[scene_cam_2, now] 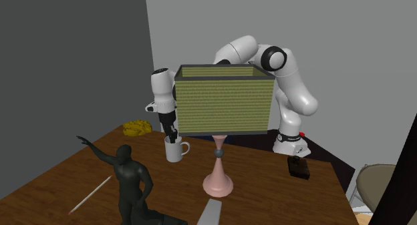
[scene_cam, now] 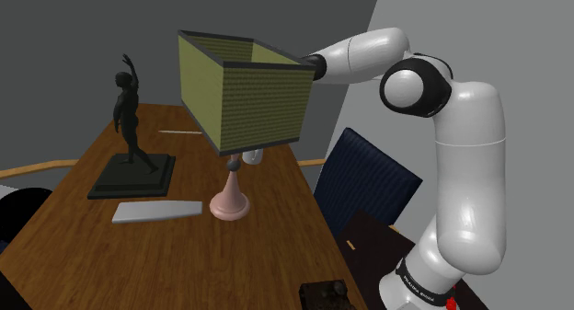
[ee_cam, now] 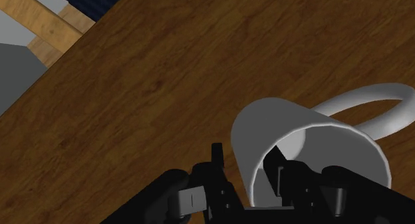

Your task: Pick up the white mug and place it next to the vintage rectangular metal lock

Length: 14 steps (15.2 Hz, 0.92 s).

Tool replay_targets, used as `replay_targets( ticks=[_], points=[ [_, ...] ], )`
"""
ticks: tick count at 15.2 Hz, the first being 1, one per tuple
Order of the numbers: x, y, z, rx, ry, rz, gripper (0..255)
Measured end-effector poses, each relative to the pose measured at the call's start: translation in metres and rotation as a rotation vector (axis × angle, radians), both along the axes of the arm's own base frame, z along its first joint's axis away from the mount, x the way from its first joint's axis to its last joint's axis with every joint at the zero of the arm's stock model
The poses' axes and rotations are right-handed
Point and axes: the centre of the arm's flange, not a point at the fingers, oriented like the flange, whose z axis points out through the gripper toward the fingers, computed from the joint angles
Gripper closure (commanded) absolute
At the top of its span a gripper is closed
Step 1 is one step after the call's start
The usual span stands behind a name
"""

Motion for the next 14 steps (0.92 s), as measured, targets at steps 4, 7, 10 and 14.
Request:
replay_targets(
  ticks=[4,7,10,14],
  points=[
    [0.000,0.000,0.000,0.000,0.000,0.000,255],
    [0.000,0.000,0.000,0.000,0.000,0.000,255],
    [0.000,0.000,0.006,0.000,0.000,0.000,255],
    [-0.001,0.001,0.027,0.000,0.000,0.000,255]
  ],
)
